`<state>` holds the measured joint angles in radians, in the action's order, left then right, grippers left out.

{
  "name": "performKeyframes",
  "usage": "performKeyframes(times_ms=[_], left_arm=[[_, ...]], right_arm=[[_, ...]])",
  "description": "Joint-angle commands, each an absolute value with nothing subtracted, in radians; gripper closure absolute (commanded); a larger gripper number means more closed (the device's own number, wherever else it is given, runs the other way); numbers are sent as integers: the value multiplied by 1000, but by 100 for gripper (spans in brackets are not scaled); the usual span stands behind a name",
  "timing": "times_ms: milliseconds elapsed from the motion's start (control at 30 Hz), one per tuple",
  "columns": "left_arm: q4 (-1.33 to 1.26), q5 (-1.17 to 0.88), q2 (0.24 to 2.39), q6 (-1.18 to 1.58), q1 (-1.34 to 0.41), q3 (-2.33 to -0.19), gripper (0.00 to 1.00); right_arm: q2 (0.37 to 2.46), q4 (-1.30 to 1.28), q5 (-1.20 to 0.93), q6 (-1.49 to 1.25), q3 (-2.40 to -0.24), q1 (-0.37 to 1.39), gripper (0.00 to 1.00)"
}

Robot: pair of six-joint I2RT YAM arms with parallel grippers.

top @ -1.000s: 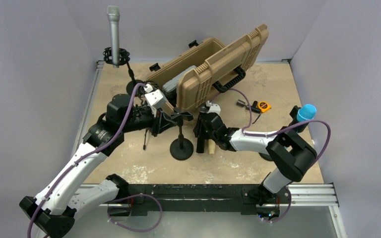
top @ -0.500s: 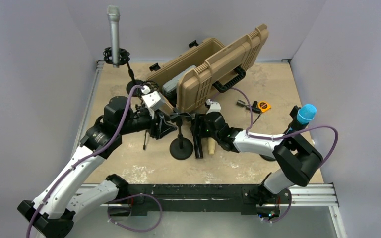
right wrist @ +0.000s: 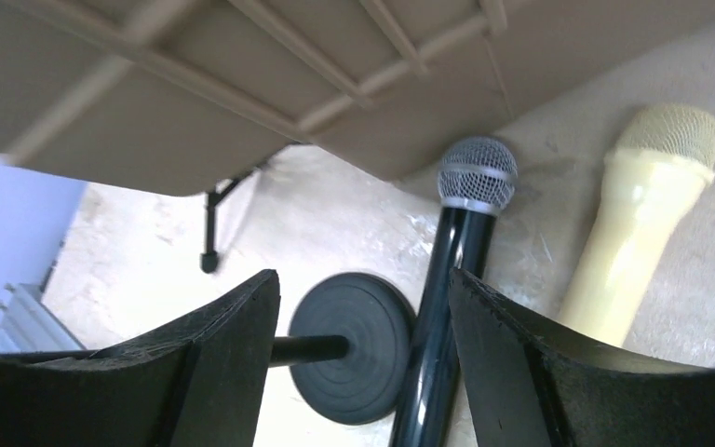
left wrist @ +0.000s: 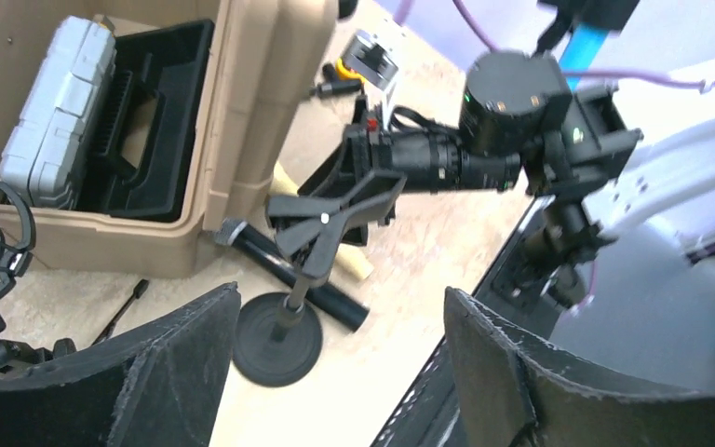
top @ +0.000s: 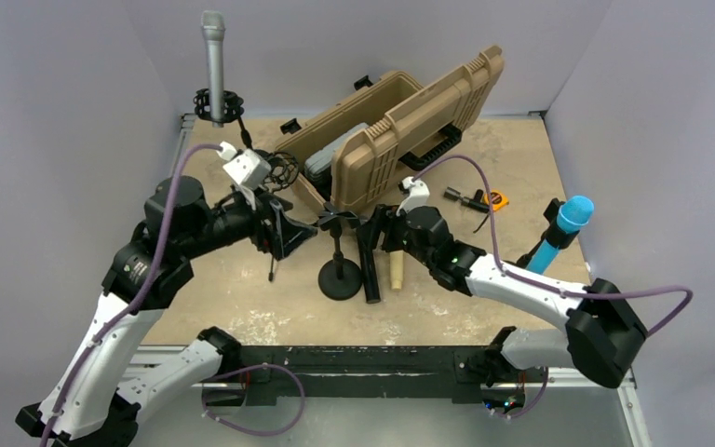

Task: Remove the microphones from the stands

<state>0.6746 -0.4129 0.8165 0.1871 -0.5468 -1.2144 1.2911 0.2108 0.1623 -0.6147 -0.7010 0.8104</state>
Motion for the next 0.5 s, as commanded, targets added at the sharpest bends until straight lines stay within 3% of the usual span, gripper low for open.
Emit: performKeyframes(times_ms=[0,100,467], left_arm=[[743,-417,904,437,-504,-1361,26],[762,-510,979,557,-467,-1413,29],[626,-566,1012,712,-425,-1281,12]], right_arm=[[1223,240,143,-577,-693,807,34],[1222,239,157,-572,-689,807,34],[1181,267,139,-566,-654,807,35]])
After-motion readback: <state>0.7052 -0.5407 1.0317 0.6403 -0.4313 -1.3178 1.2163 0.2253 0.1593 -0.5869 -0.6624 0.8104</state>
